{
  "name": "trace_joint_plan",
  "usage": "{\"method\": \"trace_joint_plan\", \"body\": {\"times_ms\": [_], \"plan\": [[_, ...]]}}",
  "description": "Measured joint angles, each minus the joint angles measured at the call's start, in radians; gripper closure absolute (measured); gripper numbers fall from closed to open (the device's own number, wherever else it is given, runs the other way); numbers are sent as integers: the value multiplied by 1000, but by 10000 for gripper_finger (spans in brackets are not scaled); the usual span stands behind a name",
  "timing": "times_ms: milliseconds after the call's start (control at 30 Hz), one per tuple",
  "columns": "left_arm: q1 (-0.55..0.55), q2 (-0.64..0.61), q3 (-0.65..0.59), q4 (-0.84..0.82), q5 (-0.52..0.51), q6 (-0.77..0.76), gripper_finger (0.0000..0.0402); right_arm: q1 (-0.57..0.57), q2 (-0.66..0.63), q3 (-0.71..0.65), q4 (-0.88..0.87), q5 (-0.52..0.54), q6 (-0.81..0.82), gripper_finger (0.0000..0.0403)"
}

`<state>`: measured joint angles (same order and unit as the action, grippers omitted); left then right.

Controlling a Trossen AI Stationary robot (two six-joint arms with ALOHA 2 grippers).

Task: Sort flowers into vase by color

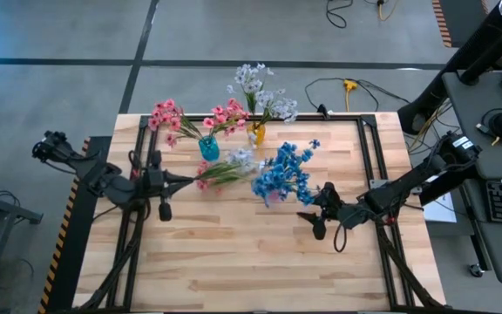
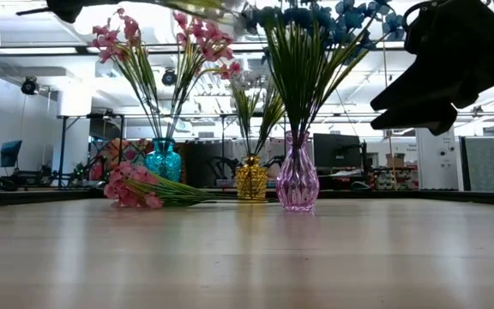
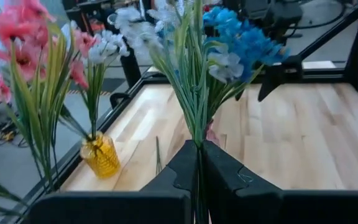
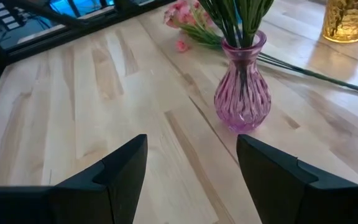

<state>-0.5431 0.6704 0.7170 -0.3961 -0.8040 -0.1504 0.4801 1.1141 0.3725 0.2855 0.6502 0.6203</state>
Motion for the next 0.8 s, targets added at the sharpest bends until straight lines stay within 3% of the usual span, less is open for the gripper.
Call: {"method": "trace_joint_plan", "body": {"times_ms": [200, 433, 800], "plan": [[-17, -11, 1, 57, 0, 60, 401, 0, 0, 1, 11, -13, -1, 164], [-17, -37, 8, 71, -2, 98, 401, 37, 0, 29, 10, -159, 37, 161], [-17, -74, 55, 152, -1, 247, 401, 81, 0, 120, 2, -153, -42, 161]]}}
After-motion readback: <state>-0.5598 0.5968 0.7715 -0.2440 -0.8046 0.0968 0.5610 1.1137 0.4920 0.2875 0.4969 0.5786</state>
